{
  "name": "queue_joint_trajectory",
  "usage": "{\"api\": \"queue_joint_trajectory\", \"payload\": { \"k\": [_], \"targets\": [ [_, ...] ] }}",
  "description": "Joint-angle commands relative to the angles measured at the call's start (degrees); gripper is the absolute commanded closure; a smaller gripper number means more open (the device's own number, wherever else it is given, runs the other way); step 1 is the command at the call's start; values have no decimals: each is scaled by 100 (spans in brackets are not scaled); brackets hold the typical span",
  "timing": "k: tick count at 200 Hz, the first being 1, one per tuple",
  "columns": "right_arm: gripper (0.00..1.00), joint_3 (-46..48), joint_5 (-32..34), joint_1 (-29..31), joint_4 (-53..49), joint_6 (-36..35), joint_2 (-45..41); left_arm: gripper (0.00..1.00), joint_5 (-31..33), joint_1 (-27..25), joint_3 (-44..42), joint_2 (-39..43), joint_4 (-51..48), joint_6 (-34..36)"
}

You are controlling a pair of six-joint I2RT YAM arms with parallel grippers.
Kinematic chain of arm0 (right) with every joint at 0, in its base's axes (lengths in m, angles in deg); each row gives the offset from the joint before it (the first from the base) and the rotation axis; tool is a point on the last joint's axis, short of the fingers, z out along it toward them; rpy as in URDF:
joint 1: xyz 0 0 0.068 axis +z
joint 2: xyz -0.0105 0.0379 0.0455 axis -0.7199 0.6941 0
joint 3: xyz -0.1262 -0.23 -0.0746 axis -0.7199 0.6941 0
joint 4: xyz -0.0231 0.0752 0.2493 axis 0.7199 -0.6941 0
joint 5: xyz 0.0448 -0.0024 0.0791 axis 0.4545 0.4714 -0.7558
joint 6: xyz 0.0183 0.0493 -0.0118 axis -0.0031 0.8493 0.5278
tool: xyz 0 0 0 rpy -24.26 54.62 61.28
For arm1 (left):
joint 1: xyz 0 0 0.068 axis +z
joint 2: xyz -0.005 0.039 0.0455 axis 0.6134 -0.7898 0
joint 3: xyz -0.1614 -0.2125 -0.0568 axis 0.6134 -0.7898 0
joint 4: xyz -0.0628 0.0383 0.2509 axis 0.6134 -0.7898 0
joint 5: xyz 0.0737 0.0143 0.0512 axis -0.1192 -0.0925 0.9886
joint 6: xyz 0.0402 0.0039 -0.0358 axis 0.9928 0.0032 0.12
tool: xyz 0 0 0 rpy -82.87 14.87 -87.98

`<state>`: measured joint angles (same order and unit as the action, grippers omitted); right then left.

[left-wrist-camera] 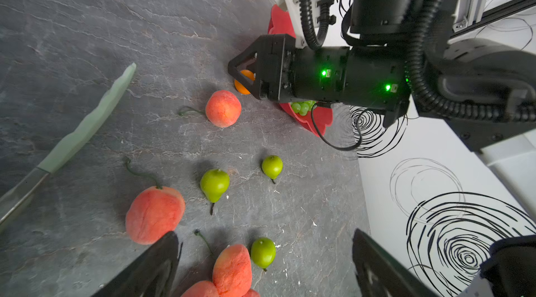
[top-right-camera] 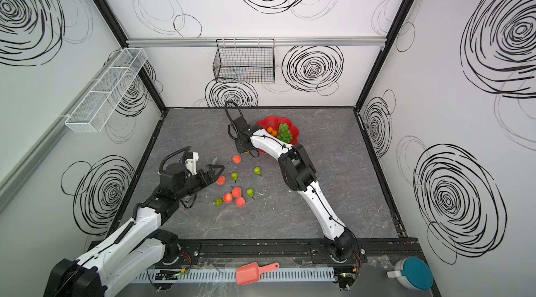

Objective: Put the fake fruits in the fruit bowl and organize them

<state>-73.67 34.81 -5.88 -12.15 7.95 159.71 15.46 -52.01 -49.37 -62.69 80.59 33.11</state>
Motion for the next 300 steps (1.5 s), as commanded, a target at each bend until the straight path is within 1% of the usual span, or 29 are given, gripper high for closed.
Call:
{"api": "queue_joint_trajectory", "payload": {
  "k": [1,117,196,213,270,282,300],
  "targets": [
    [55,-133,24,-17,-156,-33,126,4,-42,46,148,12,288,53],
    [57,-130,24,-17,-408,26,173,4,-37,47,144,82,204,53],
    [61,-130,20,-17,-449,51,155,4,-31,46,134,139,170,44],
    [64,-130,20,-17,-471,68,130,4,-28,49,142,139,186,44],
    [65,-140,-75,-42,-525,112,-174,4,-22,46,176,107,170,95],
    [67,-131,-94,-44,-562,129,-288,4,-2,47,231,74,161,143],
    [67,-133,-124,-44,-602,163,-470,4,3,49,381,-75,155,249]
  ]
}}
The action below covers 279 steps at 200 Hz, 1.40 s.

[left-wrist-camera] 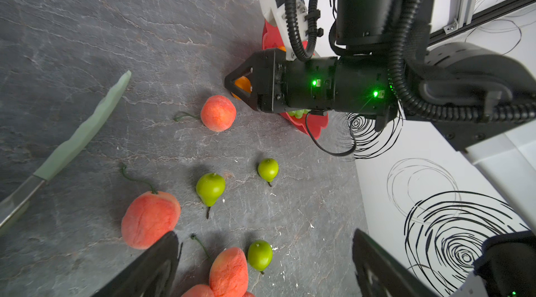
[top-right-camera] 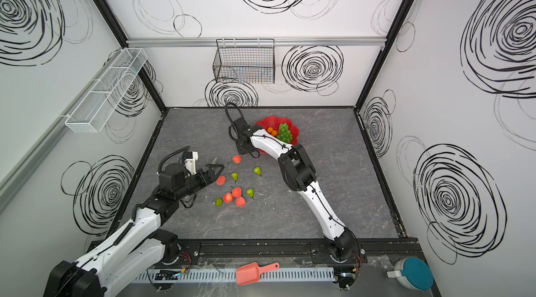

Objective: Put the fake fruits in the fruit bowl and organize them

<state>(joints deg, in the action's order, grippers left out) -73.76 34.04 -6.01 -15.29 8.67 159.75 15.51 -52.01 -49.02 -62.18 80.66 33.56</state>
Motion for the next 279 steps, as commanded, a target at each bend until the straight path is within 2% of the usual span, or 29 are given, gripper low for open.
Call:
{"api": "queue_joint_trajectory", "payload": {
  "k": [1,61,133,205,279],
  "targets": [
    [68,-124,-48,-35,-288,92,-482,4,1,43,354,-132,147,210],
    [67,203,-57,-91,-233,120,-1231,4,31,-111,1055,-978,323,437],
    [68,633,-48,-757,-125,68,-1675,4,278,-918,2002,-2159,425,635],
    [68,779,-92,-1244,-27,-20,-1340,4,389,-1497,2801,-3205,574,666],
    [67,180,-42,-1280,-296,-61,-662,4,414,-1597,2889,-3313,576,666]
  ]
}}
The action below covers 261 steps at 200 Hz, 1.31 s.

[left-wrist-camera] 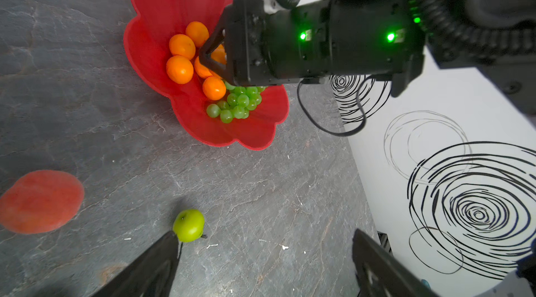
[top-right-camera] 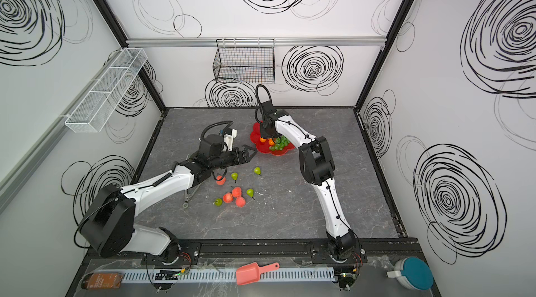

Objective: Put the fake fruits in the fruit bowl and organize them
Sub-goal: 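Lower the kumquat into the red bowl and open the right gripper, then move the right gripper from the bowl toward the peaches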

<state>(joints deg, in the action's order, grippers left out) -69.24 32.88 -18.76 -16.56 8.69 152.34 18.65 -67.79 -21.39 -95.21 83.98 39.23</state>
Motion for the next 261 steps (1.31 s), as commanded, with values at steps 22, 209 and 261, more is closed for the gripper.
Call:
{"api": "queue_joint_trajectory", "payload": {
  "k": [22,209,261],
  "targets": [
    [65,-348,80,-13,-192,-89,164,4,101,-17,112,8,206,118],
    [54,-664,155,-8,-412,-122,-159,4,245,21,-70,464,-75,258],
    [57,605,120,208,178,-99,-1212,4,496,25,-503,1277,-472,320]
  ]
}}
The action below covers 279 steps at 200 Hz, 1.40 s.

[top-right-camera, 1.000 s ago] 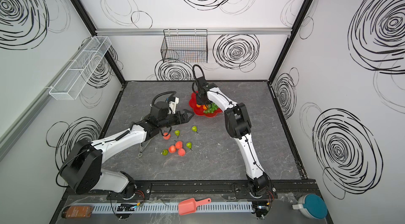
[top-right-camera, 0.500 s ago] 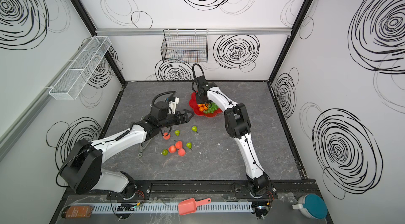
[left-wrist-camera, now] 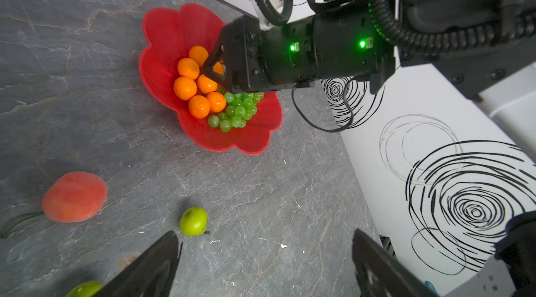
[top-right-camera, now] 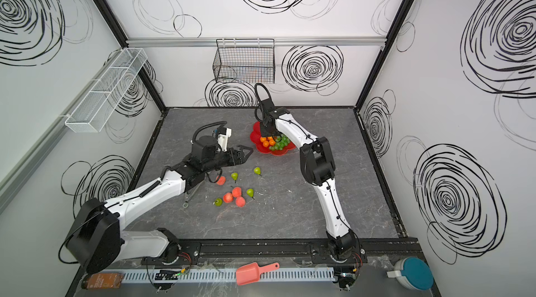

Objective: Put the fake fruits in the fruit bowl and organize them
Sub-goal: 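Move the right gripper from the bowl toward the peaches, then lower the right gripper onto a pink peach and close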

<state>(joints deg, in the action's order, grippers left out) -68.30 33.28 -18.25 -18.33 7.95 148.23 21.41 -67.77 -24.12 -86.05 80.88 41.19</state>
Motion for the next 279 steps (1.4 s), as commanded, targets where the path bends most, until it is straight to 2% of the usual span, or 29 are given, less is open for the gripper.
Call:
{"api": "queue_joint_trajectory", "payload": {
  "k": [1,48,92,130,149,196,279],
  "targets": [
    [57,553,81,166,374,-22,-825,4,234,23,-238,381,-173,123],
    [57,2067,49,567,1120,35,-1949,4,560,40,-804,1392,-785,158],
    [57,3175,44,1302,1457,105,-2695,4,694,84,-1448,2573,-1470,-40],
    [56,3790,-39,1789,1520,369,-3021,4,925,102,-1653,3384,-2309,-196],
    [52,4104,-242,2035,1705,614,-3123,4,977,101,-1712,3636,-2644,-303],
    [49,4408,-480,2589,1947,1205,-2978,4,854,175,-1854,4144,-3130,-583],
    [44,4353,-788,2966,1857,1237,-2578,4,978,162,-1919,4576,-3478,-1016]
  ]
}}
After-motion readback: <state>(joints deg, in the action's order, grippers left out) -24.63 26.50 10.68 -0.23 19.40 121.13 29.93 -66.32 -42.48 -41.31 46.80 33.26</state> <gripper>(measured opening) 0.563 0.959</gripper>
